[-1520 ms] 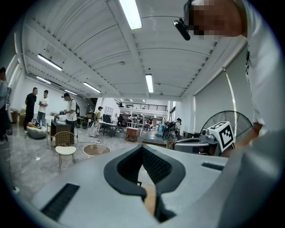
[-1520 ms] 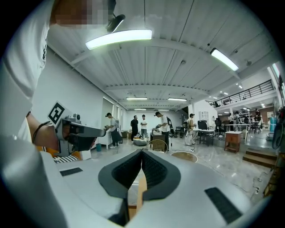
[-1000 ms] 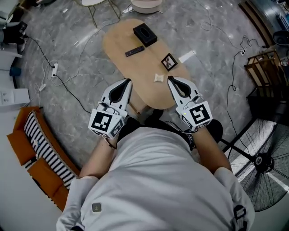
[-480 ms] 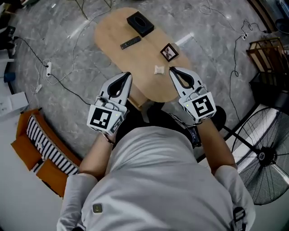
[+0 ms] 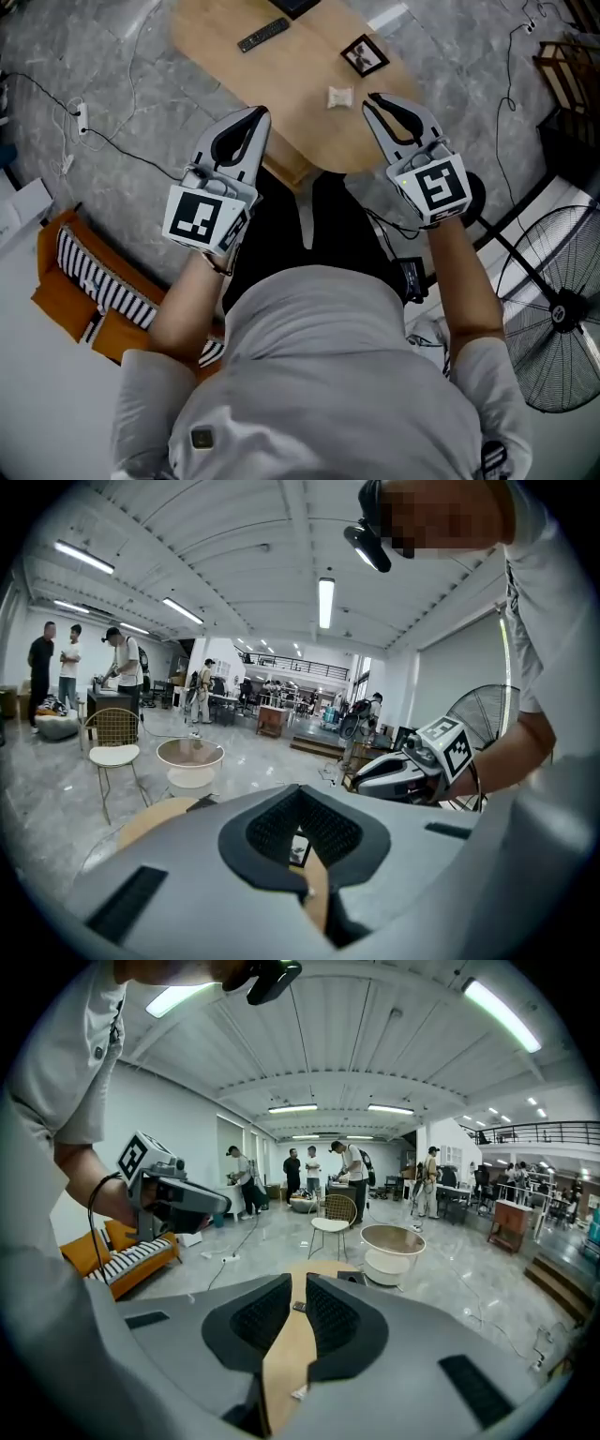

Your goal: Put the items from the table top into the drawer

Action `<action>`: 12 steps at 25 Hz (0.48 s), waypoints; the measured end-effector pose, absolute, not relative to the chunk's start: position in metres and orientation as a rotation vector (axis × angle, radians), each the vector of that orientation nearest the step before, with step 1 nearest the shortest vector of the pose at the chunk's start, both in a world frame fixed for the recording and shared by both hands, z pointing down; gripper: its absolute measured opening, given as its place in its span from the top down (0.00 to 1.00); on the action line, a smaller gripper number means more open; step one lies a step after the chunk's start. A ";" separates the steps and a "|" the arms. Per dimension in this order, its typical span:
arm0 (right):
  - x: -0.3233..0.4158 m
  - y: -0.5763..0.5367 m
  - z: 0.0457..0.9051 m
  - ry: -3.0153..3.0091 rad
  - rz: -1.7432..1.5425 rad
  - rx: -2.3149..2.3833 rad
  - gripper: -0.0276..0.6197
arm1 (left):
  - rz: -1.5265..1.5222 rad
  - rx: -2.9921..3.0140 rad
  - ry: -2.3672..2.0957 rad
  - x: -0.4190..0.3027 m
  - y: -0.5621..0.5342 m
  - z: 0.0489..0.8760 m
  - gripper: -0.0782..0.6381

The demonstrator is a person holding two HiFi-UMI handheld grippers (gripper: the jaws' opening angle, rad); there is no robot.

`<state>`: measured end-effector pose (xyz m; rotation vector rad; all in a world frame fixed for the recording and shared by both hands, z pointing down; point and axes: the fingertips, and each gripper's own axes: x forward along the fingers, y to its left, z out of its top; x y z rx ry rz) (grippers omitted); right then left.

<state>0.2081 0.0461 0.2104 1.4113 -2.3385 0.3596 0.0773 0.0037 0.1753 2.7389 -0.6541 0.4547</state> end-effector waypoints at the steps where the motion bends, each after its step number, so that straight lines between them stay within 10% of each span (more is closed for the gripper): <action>1: 0.207 0.045 0.222 -2.334 0.374 1.395 0.85 | 0.464 2.731 -0.655 0.077 0.001 0.185 0.88; 12: 0.199 0.036 0.373 -2.273 0.542 1.136 0.61 | 0.588 2.667 -0.581 0.086 -0.015 0.297 0.88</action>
